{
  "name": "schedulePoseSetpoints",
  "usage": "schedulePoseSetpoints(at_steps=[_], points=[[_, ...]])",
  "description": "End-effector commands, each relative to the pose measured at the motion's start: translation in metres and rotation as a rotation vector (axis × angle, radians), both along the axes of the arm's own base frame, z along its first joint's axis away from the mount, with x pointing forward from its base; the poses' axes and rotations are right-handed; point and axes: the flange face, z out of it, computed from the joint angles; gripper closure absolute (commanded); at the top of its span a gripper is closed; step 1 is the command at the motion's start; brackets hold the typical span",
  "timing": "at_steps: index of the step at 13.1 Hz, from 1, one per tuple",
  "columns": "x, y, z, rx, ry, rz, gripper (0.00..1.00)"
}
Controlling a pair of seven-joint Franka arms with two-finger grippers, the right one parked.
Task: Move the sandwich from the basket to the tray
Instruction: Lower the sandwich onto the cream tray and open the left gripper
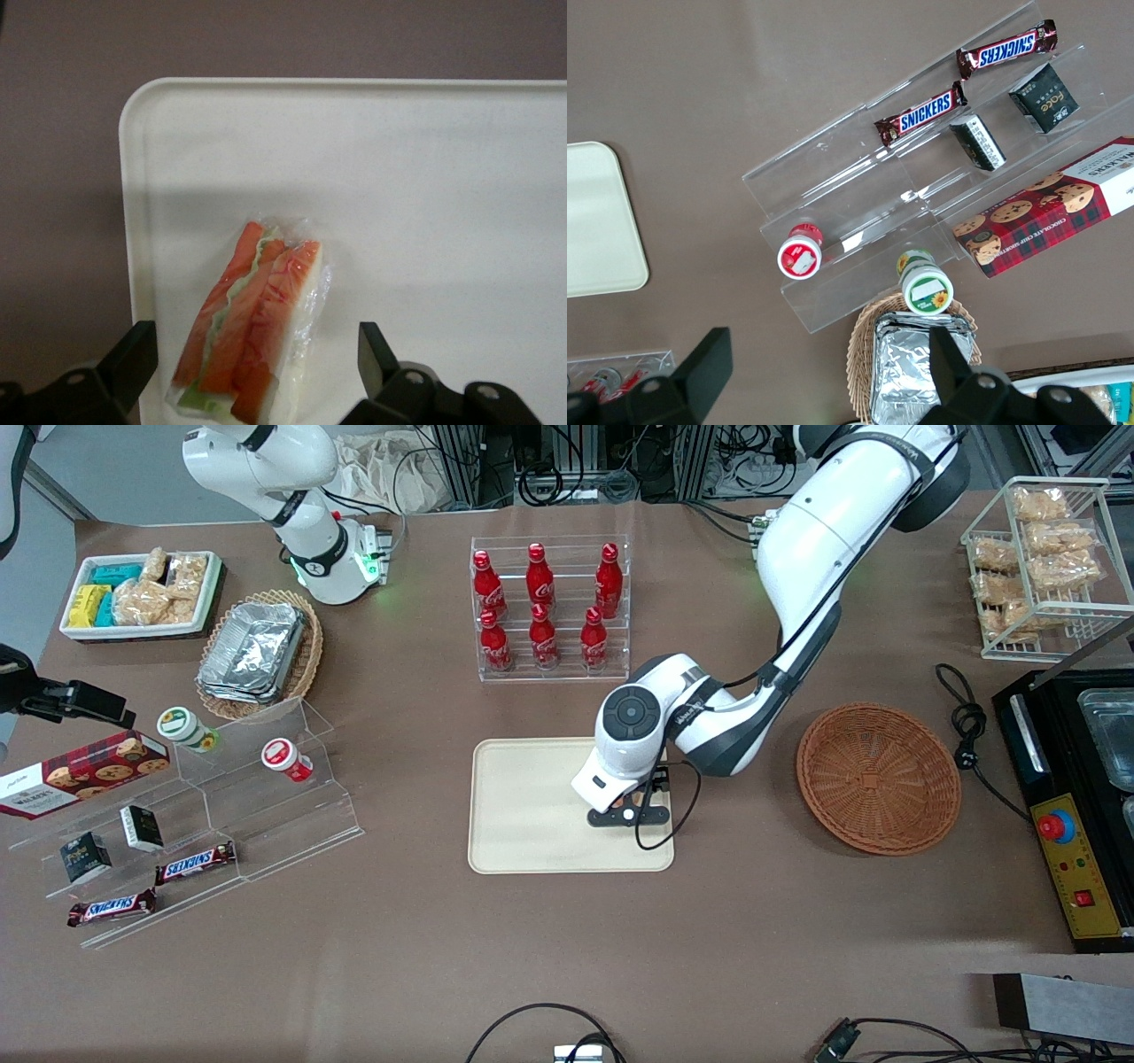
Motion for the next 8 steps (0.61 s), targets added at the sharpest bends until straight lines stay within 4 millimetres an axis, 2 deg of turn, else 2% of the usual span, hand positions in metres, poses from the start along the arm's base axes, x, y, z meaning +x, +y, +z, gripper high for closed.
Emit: schedulePoseSetpoints(at_steps=[1, 3, 5, 7, 8], points=[[0.002, 0.008, 0.055, 0.029, -0.027, 0.037, 0.00], [0.011, 0.028, 0.101, 0.023, -0.012, 0.098, 0.00], [0.009, 0.039, 0.136, 0.049, -0.036, 0.117, 0.00], [0.032, 0.082, 0.171, 0.056, -0.050, 0.202, 0.00], [0.040, 0.103, 0.182, 0.078, -0.036, 0.229, 0.00]])
